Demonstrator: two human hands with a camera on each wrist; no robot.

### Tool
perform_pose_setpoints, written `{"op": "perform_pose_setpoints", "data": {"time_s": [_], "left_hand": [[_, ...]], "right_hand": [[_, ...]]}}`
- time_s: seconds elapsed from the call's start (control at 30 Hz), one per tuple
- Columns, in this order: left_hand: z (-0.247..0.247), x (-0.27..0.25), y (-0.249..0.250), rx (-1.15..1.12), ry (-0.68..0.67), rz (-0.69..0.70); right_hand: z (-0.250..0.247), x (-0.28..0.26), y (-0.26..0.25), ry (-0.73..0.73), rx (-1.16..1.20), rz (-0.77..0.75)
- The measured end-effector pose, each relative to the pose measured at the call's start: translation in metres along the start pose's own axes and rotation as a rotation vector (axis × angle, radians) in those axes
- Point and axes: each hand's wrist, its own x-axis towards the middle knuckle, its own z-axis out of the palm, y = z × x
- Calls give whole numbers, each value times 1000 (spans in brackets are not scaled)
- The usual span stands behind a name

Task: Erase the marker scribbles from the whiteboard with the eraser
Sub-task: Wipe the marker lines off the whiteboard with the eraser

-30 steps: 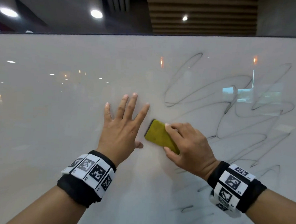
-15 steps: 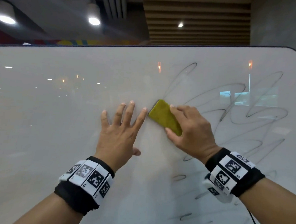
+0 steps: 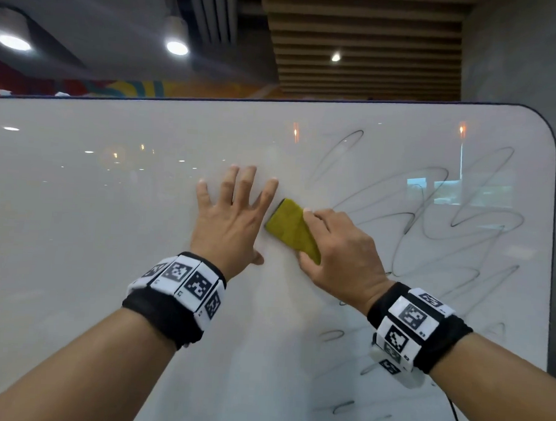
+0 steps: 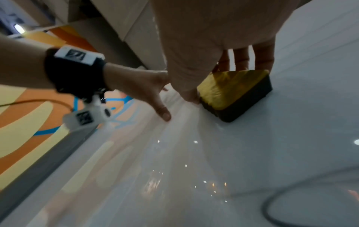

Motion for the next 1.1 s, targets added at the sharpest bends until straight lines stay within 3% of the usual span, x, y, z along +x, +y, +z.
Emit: {"op": "perform_pose_setpoints", "data": {"time_s": [0.07,0.23,0.37,0.53,0.7,0.83,0.9,1.0,1.03,1.1], "left_hand": [[0,5,-1,2,-47,8],[-4,8,-2,15,-75,11],[-15,15,-5,47,-20,2],[-28,30,-6,77,11,-18],[-36,39,0,70,46,-18],[-37,46,2,54,27,7],[-37,49,3,28,13,12],[-37,49,3,22,20,8],[-37,49,3,21,13,7],[-37,49,3,19,0,5]], "right_hand": [[-3,3,8,-17,-14,-49],[-8,20,16,72,-1,129],[-8,18,11,-27,-24,-54],[-20,49,26,82,-7,247],[-16,37,24,7,-62,39],[-27,58,48,102,-12,352],[-23,55,40,109,-34,297],[-18,40,31,35,-64,74],[-20,40,36,23,-67,63],[-24,49,47,44,-45,188]]}}
